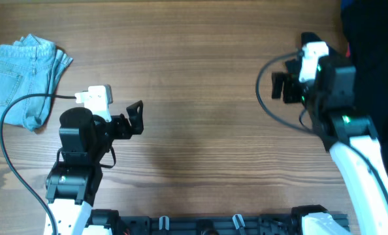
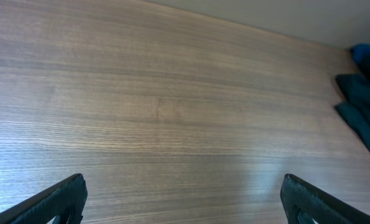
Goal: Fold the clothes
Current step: 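Reach the right gripper to the black shorts in the right pile and grasp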
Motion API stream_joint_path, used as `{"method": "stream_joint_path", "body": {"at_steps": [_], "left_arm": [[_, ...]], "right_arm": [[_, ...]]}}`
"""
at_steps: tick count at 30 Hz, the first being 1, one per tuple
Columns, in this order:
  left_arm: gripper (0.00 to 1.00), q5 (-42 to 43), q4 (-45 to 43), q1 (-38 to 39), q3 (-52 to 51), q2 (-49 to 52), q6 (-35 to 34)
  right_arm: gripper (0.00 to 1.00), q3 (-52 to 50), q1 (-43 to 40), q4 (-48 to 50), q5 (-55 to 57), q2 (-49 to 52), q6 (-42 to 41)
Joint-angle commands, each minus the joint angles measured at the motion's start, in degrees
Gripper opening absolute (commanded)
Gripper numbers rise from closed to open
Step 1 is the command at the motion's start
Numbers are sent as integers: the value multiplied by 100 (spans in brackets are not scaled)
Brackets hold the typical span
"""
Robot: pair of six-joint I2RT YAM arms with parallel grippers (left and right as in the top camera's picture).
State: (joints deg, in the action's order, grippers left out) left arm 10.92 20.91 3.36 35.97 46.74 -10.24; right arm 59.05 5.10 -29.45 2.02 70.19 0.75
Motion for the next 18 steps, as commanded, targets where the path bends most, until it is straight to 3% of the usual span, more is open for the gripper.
{"method": "stream_joint_path", "body": {"at_steps": [1,3,8,14,18], "left_arm": [[100,205,-127,-26,114,-22,-118],[100,186,-205,-26,114,-22,-118],[100,192,-192,-26,114,-22,-520],[100,192,-179,-26,114,-22,-549],[100,195,-179,-26,114,-17,-549]], "right_arm": [[100,90,-332,310,1207,822,-358],[100,90,-879,455,1209,1550,-367],[99,90,-1259,1016,1204,3032,852],[98,90,-1259,1491,678,3899,822],[54,66,-1259,1665,693,4100,796]]}}
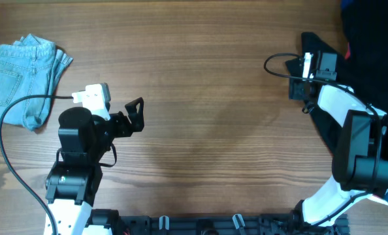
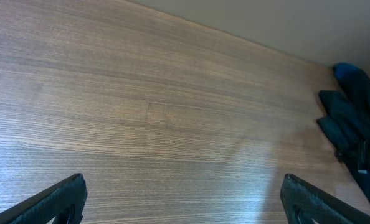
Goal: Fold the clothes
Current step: 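Reach the right gripper to the black shorts in the right pile and grasp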
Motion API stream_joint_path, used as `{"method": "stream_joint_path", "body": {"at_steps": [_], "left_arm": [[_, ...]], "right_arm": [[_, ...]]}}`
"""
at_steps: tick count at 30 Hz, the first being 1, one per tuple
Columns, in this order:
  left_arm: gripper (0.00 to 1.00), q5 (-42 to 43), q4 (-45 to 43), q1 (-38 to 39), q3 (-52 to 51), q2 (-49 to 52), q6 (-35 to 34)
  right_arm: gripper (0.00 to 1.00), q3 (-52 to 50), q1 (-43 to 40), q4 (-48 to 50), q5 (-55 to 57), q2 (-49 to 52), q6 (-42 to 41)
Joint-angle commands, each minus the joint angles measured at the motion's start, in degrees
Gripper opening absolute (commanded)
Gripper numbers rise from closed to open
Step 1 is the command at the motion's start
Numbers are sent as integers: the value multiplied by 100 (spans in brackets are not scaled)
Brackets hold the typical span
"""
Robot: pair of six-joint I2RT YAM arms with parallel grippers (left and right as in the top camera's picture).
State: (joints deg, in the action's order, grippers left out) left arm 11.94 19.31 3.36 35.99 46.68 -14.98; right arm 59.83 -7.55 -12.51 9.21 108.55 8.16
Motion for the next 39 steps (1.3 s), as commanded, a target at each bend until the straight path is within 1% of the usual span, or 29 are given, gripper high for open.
{"method": "stream_joint_path", "body": {"at_steps": [1,2,5,7,9,10,12,14,15,16,18,20,21,22,23,24,25,26,27,28,29,30,33,35,36,37,38,39], "left_arm": [[100,90,-20,-26,111,-11,-74],[100,90,-20,-26,111,-9,-74],[100,87,-24,-26,111,-11,-72],[100,87,-24,-26,111,-11,-70],[100,81,-46,-26,111,-9,-70],[100,22,-61,-26,111,-9,-70],[100,-177,-61,-26,111,-7,-70],[100,-238,-111,-26,111,37,-74],[100,-238,-164,-26,111,66,-76],[100,-240,-205,-26,111,96,-74],[100,-238,-269,-26,111,208,-74],[100,-236,-321,-26,111,326,-79],[100,-234,-319,-26,111,356,-96],[100,-236,-317,-26,111,367,-96],[100,-236,-317,-26,111,369,-94],[100,-236,-317,-26,111,369,-94],[100,-236,-317,-26,111,369,-94],[100,-236,-308,-26,111,369,-94],[100,-238,-289,-26,111,369,-94],[100,-238,-256,-26,111,369,-94],[100,-236,-223,-26,111,369,-94],[100,-238,-212,-26,111,369,-94],[100,-236,-210,-26,111,369,-94],[100,-236,-188,-26,111,369,-94],[100,-236,-170,-26,111,369,-94],[100,-236,-170,-26,111,369,-94],[100,-236,-173,-26,111,369,-94],[100,-236,-170,-26,111,369,-94]], "right_arm": [[43,-15,7,-31,9,264,44],[30,-15,7,-42,20,264,39],[4,-15,7,-31,175,262,-133],[4,11,7,-46,404,175,-127],[4,190,9,-203,490,-203,-122],[4,352,11,-306,372,-538,-63],[4,848,116,-710,-466,-1270,201],[4,1182,444,-970,-1384,-1827,240],[4,1196,649,-933,-1602,-2020,238],[4,1196,1045,-866,-1683,-2212,221],[4,1196,1860,-621,-1681,-2173,212],[4,1196,2389,-302,-1576,-1943,212],[4,1196,2514,-221,-1266,-1843,94],[4,1196,2562,-205,-841,-1775,-66],[4,1196,2562,-306,-94,-1674,-267],[4,1196,2518,-459,282,-1622,-271],[12,1193,2406,-796,710,-1565,-225],[40,1193,2271,-1126,946,-1517,-229],[45,1189,2068,-1419,981,-1445,-234],[64,1182,1738,-1860,874,-1298,-232],[81,1180,1534,-2129,699,-1161,-219],[83,1178,1377,-2385,501,-1025,-212],[84,1178,920,-3139,293,-275,-212],[84,1178,765,-3250,297,177,-212],[83,1178,669,-3206,498,562,-232],[80,1178,645,-3150,660,708,-234],[75,1178,616,-3036,850,841,-267],[53,1178,588,-2809,1115,997,-431]]}}
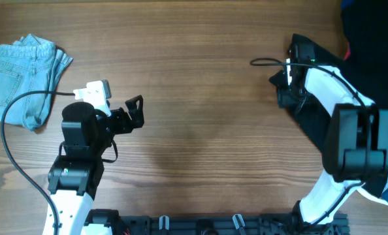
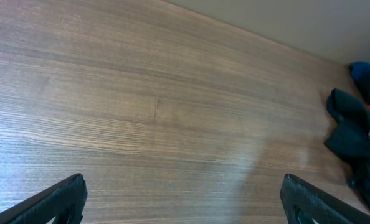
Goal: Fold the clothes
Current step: 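Reach the right gripper to the black shorts in the right pile and grasp, then drag the black shorts leftward onto the table center with the right gripper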
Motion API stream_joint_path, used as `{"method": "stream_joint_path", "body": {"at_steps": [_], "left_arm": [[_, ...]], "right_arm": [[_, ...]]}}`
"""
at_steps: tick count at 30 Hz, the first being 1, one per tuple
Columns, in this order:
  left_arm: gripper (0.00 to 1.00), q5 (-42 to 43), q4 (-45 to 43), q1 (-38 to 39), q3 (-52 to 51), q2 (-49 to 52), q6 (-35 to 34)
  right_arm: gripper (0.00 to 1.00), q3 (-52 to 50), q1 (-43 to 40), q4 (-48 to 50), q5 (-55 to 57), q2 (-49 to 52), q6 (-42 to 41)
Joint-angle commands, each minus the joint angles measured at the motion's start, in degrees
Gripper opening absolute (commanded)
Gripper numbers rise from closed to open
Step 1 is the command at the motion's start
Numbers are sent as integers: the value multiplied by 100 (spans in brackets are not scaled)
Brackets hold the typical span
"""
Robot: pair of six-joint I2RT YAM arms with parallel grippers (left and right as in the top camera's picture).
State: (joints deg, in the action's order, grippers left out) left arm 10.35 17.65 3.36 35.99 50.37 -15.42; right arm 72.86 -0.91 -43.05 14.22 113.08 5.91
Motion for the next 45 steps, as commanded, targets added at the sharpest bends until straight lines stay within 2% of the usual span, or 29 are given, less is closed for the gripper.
{"method": "stream_joint_path", "body": {"at_steps": [1,2,3,7,8,10,11,13,16,18,21,23,25,26,30,35,39,40,43,45], "left_arm": [[100,-76,-4,-26,111,0,-50],[100,-76,-4,-26,111,0,-50],[100,-76,-4,-26,111,0,-50],[100,-76,-9,-26,111,0,-50],[100,-76,-9,-26,111,0,-50],[100,-81,-13,-26,111,0,-48],[100,-81,-31,-26,111,0,-48],[100,-81,-50,-26,111,0,-48],[100,-79,-48,-26,111,0,-50],[100,-79,-48,-26,111,0,-50],[100,-79,-48,-26,111,0,-50],[100,-79,-48,-26,111,0,-50],[100,-79,-48,-26,111,0,-50],[100,-79,-46,-26,111,0,-50],[100,-79,-42,-26,111,0,-50],[100,188,-341,-26,111,24,-55],[99,726,-431,111,111,595,-839],[95,833,-535,358,111,927,-953],[96,826,-1093,1067,111,1604,-951],[96,824,-1805,1661,111,2079,-951]], "right_arm": [[31,-125,-101,378,704,566,-299],[15,-122,-122,525,741,564,-352],[4,-120,-122,662,739,520,-352],[4,129,-111,614,450,-2,-83],[4,317,-61,503,160,-264,50],[4,682,155,476,-1102,-907,743],[4,861,365,529,-1692,-1270,804],[4,1067,1005,925,-1987,-1733,758],[4,1071,1954,1628,-1987,-1665,761],[4,1071,2297,2065,-1987,-1434,695],[5,1071,2522,3257,-1609,-802,-234],[17,1071,2483,3832,-1117,-492,-903],[63,1071,2380,4205,-997,-289,-1056],[99,1071,2326,4194,-960,-286,-1056],[100,1071,1716,2942,345,-756,-1045],[99,1071,566,1108,173,-1069,-1224],[100,1071,-374,581,-831,-1067,-1202],[100,1071,-485,564,-1307,-1067,-970],[100,1071,-494,509,-2959,-1067,308],[100,1071,-457,155,-4662,-1067,1613]]}}
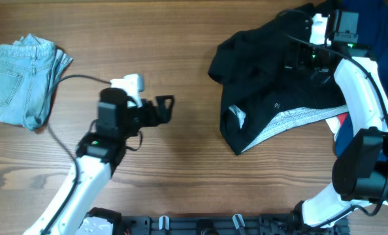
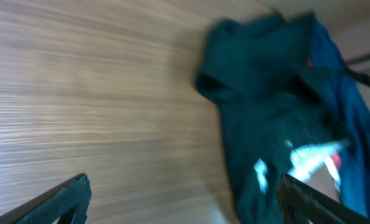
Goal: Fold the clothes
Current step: 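Drag the black shorts leftward onto the table center with the right gripper, then grasp the shorts' waistband with the left gripper and pull it left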
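A black garment lies crumpled and spread on the wooden table at centre right, its pale inner lining and a white label showing. My right gripper sits on the garment's far right part, apparently shut on the cloth. My left gripper hovers open over bare wood, left of the garment. In the left wrist view the dark garment lies ahead to the right, beyond the open left gripper. Folded light blue jeans rest at the far left.
More clothes are piled at the right edge: a blue piece behind the right arm, a red bit and another blue piece. The same blue cloth shows in the left wrist view. Cables trail from both arms.
The black garment, then only at the right edge under my right gripper, now lies spread toward the table's middle. My right arm has moved farther back. My left arm has moved right, gripper still open.
At first my right gripper hung beside the dark pile at the right edge, the left open over bare wood. The right gripper then stood at the pile's edge, then lower on the black cloth. Now the garment lies out on the table, and the left gripper is nearer it.
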Motion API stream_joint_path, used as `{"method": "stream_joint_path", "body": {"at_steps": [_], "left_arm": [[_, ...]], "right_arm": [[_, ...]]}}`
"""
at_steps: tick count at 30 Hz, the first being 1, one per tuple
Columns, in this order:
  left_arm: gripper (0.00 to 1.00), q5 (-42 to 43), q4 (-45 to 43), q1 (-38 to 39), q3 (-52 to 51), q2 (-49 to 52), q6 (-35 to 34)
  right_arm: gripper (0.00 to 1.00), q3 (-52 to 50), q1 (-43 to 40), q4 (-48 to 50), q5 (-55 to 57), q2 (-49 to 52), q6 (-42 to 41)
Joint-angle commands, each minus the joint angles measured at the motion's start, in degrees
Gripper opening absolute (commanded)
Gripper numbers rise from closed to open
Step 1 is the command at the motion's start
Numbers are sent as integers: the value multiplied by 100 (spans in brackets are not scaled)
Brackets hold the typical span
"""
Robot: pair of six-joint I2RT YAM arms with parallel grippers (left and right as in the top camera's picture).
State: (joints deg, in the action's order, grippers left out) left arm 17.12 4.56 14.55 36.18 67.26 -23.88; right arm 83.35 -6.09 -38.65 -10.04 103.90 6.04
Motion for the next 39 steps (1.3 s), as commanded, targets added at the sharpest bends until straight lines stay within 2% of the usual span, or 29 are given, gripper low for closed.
{"method": "stream_joint_path", "body": {"at_steps": [1,2,5,7,10,13,16,20,21,23,24,25,26,27,30,32,34,36,39], "left_arm": [[96,129,-750,807,92,603,-105],[97,127,-828,942,92,723,-105],[97,131,-824,1379,92,1150,-107],[96,129,-824,1574,92,1292,-107],[93,129,-831,1858,92,1390,-109],[94,127,-990,2330,92,1821,-109],[90,105,-1709,2568,92,2531,-411],[83,103,-2852,2575,92,3379,-437],[82,11,-3097,2575,92,3604,-680],[71,0,-3460,2577,92,3974,-1056],[54,31,-3661,2586,92,4100,-1189],[46,125,-3759,2586,92,4111,-1200],[16,155,-3858,2586,92,4111,-1200],[4,153,-3877,2586,92,4111,-1198],[4,151,-3866,2562,92,4087,-1198],[4,122,-3814,2319,92,3877,-1198],[4,-243,-3346,1742,92,3414,-1187],[4,-708,-2815,802,92,2844,-765],[4,-953,-2769,-560,190,2406,-612]], "right_arm": [[100,22,61,-295,-2319,-149,1637],[99,22,61,-247,-2087,-149,1519],[100,22,59,-28,-282,-149,258],[100,22,59,-33,367,-149,-50],[100,22,59,-28,385,-149,-138],[100,22,59,0,745,-149,-667],[100,22,61,-22,743,-149,-667],[100,22,61,-151,743,-149,-671],[100,22,61,-177,745,-149,-745],[100,22,61,-190,743,-149,-774],[100,22,61,-188,741,-149,-776],[99,22,61,-190,741,-149,-776],[100,22,61,-190,741,-149,-782],[99,22,61,-188,743,-149,-809],[99,22,61,-188,743,-149,-911],[99,22,61,-186,748,-149,-911],[100,22,61,-188,748,-149,-907],[100,22,61,-188,745,-149,-909],[99,22,61,-188,745,-149,-909]]}}
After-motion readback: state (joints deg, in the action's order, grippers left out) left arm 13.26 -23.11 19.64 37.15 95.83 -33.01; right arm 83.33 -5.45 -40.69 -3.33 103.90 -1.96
